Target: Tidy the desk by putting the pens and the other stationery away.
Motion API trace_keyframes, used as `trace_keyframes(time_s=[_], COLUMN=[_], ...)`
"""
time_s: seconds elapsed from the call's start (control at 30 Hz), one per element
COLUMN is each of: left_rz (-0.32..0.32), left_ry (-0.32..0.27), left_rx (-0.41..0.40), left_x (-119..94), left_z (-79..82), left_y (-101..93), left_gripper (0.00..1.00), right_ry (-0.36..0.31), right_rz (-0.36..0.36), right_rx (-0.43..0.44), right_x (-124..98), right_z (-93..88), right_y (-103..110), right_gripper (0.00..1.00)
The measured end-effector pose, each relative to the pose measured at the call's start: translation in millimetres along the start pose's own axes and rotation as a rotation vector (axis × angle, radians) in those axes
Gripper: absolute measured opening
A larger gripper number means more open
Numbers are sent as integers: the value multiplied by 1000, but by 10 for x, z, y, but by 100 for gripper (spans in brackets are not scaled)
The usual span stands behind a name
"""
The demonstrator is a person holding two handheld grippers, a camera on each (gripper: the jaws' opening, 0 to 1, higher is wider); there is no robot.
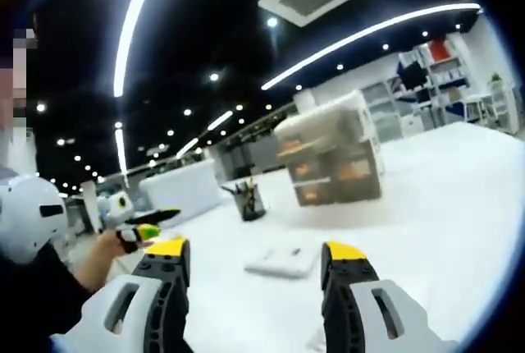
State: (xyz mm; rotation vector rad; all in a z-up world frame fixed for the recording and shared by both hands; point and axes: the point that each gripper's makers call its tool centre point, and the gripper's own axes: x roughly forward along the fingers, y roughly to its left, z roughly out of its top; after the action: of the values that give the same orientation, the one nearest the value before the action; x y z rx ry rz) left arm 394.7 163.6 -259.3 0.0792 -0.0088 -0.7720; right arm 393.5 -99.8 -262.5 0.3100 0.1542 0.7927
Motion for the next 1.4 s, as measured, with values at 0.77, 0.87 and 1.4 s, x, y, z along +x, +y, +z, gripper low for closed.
trace_keyframes(time_s=[0.77,0.87,1.4], left_rz=[60,58,50], left_ry=[54,50,70], left_rx=[-88,-90,-93], left_x=[-266,-302,-343], left_z=[-309,-315,-442], left_y=[87,64,23], left_gripper=[67,67,67], right_ry=[116,136,271], right_rz=[0,3,22], right_rx=[-86,-99,-208], right_x=[105,107,213], right_z=[-211,-248,-419], right_y=[46,61,149], right_gripper=[63,63,63])
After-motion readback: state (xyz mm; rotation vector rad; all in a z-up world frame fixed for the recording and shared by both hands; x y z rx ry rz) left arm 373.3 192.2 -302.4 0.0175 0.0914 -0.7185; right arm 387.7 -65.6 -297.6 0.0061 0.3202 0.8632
